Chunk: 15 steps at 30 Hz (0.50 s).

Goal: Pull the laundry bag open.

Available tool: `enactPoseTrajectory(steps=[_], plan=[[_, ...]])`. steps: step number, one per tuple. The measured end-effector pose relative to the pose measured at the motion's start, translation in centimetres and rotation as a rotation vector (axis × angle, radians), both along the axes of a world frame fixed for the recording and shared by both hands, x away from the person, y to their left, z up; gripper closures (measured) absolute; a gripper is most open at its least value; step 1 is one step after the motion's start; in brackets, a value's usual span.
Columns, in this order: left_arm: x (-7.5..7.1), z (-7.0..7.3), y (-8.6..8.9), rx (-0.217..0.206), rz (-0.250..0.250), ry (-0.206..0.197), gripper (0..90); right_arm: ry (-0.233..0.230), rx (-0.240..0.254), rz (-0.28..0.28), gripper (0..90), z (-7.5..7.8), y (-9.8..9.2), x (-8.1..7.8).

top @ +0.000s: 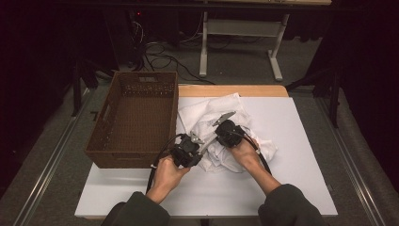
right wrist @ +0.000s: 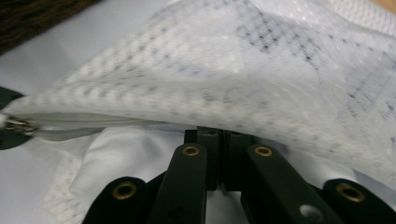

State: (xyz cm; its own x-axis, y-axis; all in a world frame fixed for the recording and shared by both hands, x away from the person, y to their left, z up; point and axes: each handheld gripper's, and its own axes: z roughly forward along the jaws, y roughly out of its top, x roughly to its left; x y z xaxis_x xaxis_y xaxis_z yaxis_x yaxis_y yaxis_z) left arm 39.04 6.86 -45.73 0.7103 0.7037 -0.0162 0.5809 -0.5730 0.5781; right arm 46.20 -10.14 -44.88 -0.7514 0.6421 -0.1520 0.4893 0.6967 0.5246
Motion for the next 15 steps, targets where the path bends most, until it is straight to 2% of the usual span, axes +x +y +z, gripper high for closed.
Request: enactPoseTrajectory(steps=[2, 5, 7, 11, 13, 15], plan=[[0.1, -0.3, 0.0, 0.007, 0.005, 0.01, 80.3, 0.015, 0.012, -0.006, 84.1, -0.3, 0.0, 0.1], [0.3, -0.5, 0.2, 0.005, 0.008, 0.019, 80.2, 0.042, 0.043, 0.016, 69.0, 0.1, -0.3, -0.6], [0.3, -0.5, 0.2, 0.003, 0.009, 0.02, 80.1, 0.031, 0.054, 0.028, 62.6, 1.0, -0.8, -1.8], [0.3, -0.6, 0.1, 0.007, 0.015, 0.018, 79.4, -0.003, 0.099, 0.057, 56.1, 2.2, -2.0, -3.7], [0.4, -0.5, 0.1, 0.003, 0.017, 0.02, 79.0, -0.007, 0.09, 0.085, 54.2, 2.3, -2.2, -4.5], [0.4, -0.5, 0.2, -0.003, 0.021, 0.025, 78.2, -0.006, 0.055, 0.107, 51.8, 1.9, -2.0, -4.8]])
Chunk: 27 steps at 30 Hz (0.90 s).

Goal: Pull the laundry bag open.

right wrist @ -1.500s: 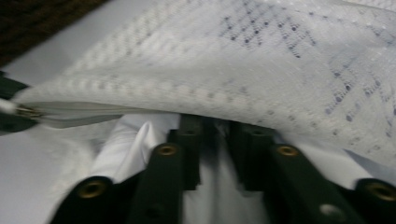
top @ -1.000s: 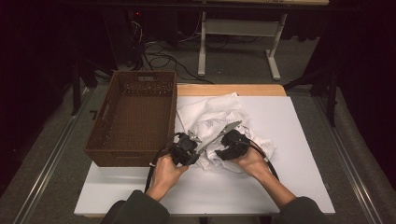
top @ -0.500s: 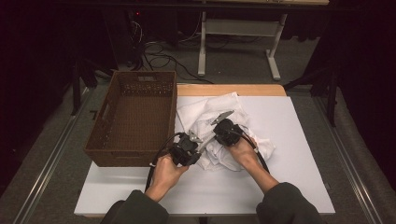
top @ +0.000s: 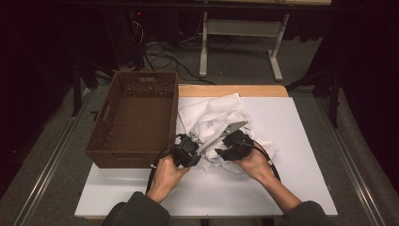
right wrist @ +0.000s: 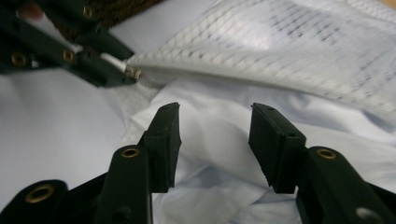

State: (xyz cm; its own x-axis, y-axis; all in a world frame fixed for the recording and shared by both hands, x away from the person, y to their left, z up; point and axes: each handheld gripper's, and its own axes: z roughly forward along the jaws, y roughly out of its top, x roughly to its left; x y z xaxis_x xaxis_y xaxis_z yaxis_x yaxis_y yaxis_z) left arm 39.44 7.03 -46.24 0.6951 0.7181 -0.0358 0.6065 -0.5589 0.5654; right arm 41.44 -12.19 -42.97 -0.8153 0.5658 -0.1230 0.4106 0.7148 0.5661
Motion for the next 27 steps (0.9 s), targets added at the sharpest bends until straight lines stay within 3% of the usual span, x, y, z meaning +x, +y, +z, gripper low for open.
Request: enactPoseTrajectory(steps=[4, 7, 10, 15, 21, 27], plan=[[-0.2, 0.0, -0.2, -0.004, 0.005, 0.007, 75.3, 0.041, -0.033, -0.028, 49.7, -1.7, 0.2, 1.4], [-0.5, -0.1, -0.1, -0.018, 0.023, 0.017, 68.9, 0.055, -0.036, -0.047, 54.1, -2.5, 0.4, 2.2], [-1.0, 0.0, 0.2, -0.023, 0.055, 0.019, 59.3, 0.037, -0.04, -0.045, 61.7, -2.4, 0.3, 2.4], [-2.5, -0.1, 0.7, -0.035, 0.073, 0.036, 53.6, 0.042, -0.017, -0.063, 71.0, -2.1, -0.2, 2.5], [-2.7, -1.5, -0.7, -0.029, 0.048, 0.064, 53.1, 0.034, -0.013, -0.046, 70.5, -1.8, -0.2, 2.2], [-1.8, -2.2, -2.0, -0.037, 0.051, 0.058, 51.5, 0.034, 0.005, -0.006, 63.6, -1.1, -0.5, 1.2]])
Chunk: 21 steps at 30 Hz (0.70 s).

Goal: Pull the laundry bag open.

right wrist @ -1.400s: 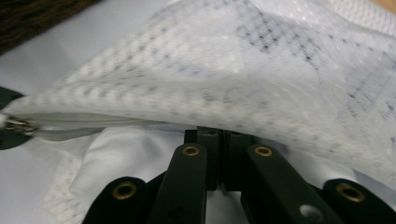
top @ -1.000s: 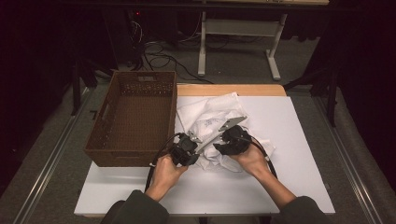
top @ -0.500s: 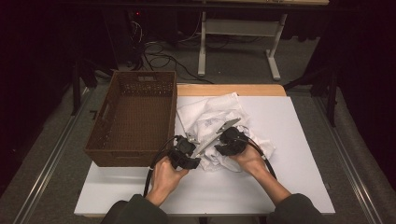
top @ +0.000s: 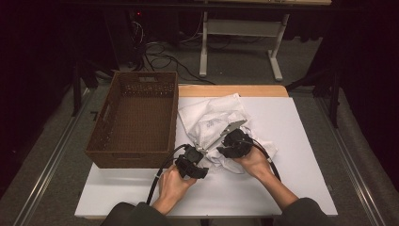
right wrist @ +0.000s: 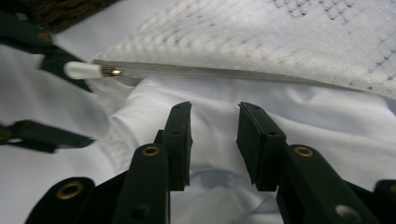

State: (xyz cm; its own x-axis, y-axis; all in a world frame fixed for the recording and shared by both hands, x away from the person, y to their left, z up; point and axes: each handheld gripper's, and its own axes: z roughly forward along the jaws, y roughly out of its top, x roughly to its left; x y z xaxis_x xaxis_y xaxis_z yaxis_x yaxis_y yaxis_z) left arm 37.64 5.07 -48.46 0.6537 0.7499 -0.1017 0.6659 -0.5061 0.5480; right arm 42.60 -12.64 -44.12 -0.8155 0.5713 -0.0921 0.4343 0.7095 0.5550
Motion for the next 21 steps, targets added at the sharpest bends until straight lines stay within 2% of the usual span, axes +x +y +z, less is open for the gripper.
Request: enactPoseTrajectory(steps=[4, 10, 12, 14, 16, 18, 20, 21], plan=[[0.9, -0.6, -0.6, -0.002, 0.009, 0.007, 51.6, 0.009, -0.028, 0.022, 56.5, -0.2, 0.1, -0.8], [1.5, -1.2, -1.6, 0.036, -0.003, 0.004, 53.8, 0.029, -0.036, 0.002, 51.0, -1.5, 0.1, 0.3], [1.7, -1.3, -1.8, 0.048, -0.008, -0.011, 57.6, 0.025, -0.036, -0.005, 51.3, -1.9, 0.1, 0.7], [1.7, -1.2, -2.0, 0.058, -0.031, -0.013, 65.9, 0.024, -0.039, -0.009, 52.2, -2.3, 0.2, 0.8], [1.7, -1.1, -2.1, 0.07, -0.056, -0.015, 77.1, 0.007, -0.059, -0.009, 59.7, -2.4, 0.3, 0.9], [1.6, -1.0, -2.0, 0.081, -0.072, -0.015, 85.4, -0.008, -0.066, -0.023, 72.0, -2.3, 0.2, 1.0], [1.4, -0.9, -1.8, 0.083, -0.074, -0.013, 87.1, 0.016, -0.032, -0.036, 84.3, -2.0, -0.2, 1.3], [1.3, -0.7, -1.7, 0.078, -0.079, -0.01, 87.2, 0.016, -0.022, -0.037, 87.8, -1.8, -0.3, 1.4]])
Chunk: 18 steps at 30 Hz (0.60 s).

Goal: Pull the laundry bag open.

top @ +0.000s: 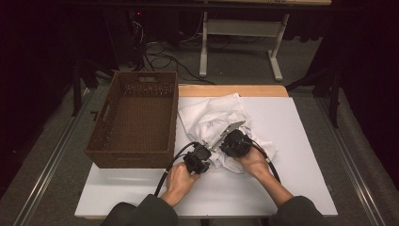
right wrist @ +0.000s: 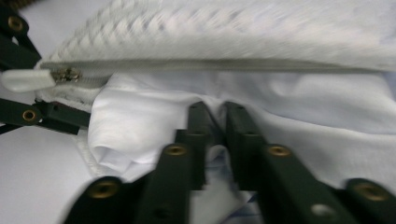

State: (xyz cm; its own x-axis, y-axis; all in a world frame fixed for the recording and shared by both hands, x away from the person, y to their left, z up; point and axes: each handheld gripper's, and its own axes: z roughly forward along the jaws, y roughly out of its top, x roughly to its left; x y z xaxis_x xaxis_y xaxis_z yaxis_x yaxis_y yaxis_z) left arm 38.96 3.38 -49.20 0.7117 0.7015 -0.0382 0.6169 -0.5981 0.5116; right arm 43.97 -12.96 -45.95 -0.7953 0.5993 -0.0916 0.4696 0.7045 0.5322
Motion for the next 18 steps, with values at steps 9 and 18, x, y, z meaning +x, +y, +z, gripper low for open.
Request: enactPoseTrajectory(steps=[9, 18], plan=[[-1.3, 1.4, 1.8, -0.056, -0.025, 0.023, 87.2, -0.068, -0.012, 0.063, 90.0, 1.8, 1.4, -1.2], [-1.1, 1.5, 3.0, -0.087, 0.002, 0.025, 87.0, 0.019, -0.002, 0.12, 53.4, 1.4, 2.7, -1.9]])
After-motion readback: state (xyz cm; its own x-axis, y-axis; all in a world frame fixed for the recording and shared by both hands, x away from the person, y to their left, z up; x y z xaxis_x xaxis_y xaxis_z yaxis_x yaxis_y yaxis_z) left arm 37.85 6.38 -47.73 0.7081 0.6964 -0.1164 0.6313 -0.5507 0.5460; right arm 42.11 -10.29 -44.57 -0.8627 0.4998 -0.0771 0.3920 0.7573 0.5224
